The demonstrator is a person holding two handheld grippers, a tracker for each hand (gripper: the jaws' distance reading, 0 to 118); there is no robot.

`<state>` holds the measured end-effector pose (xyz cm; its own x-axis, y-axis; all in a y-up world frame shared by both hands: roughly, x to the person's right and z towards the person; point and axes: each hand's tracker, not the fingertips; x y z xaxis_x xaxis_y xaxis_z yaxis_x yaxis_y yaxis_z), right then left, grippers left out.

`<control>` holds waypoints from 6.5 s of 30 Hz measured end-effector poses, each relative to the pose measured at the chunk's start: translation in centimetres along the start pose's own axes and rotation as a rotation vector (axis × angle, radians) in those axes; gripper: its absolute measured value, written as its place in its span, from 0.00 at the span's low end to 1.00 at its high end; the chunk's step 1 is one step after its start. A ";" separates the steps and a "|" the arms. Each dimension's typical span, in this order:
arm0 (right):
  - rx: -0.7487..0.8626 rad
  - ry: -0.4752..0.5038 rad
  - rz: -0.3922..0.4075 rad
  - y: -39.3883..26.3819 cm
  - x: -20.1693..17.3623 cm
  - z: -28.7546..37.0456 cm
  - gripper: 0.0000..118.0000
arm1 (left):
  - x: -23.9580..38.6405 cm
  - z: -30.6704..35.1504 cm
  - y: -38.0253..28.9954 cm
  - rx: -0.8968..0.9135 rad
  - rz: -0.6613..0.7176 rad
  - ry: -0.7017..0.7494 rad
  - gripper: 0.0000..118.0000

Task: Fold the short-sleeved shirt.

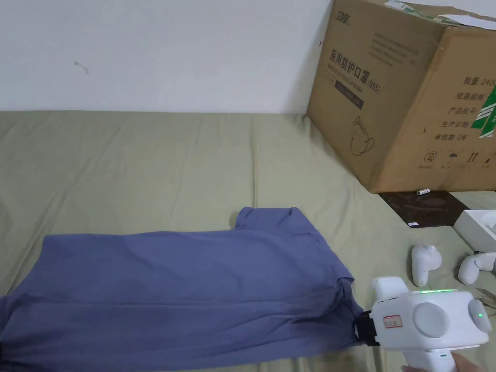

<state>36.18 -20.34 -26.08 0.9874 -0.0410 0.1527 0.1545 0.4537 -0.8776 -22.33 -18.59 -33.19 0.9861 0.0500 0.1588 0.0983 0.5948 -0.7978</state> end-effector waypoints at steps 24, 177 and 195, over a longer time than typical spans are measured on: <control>0.156 0.068 -0.204 -8.5 1.8 7.3 1.00 | 0.2 8.0 -7.6 0.033 0.163 -0.121 0.96; 0.266 0.234 -0.056 -5.5 -8.0 10.9 0.00 | 6.3 -2.5 -0.8 -0.224 0.209 -0.577 0.23; 0.282 0.249 -0.035 -4.8 -7.6 10.3 0.00 | 7.4 -3.0 -2.6 -0.241 0.102 -0.514 0.03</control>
<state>27.58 -13.03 -18.33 0.9649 -0.2604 0.0347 0.2074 0.6742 -0.7088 -14.83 -22.19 -31.72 0.8061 0.5170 0.2881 0.0934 0.3696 -0.9245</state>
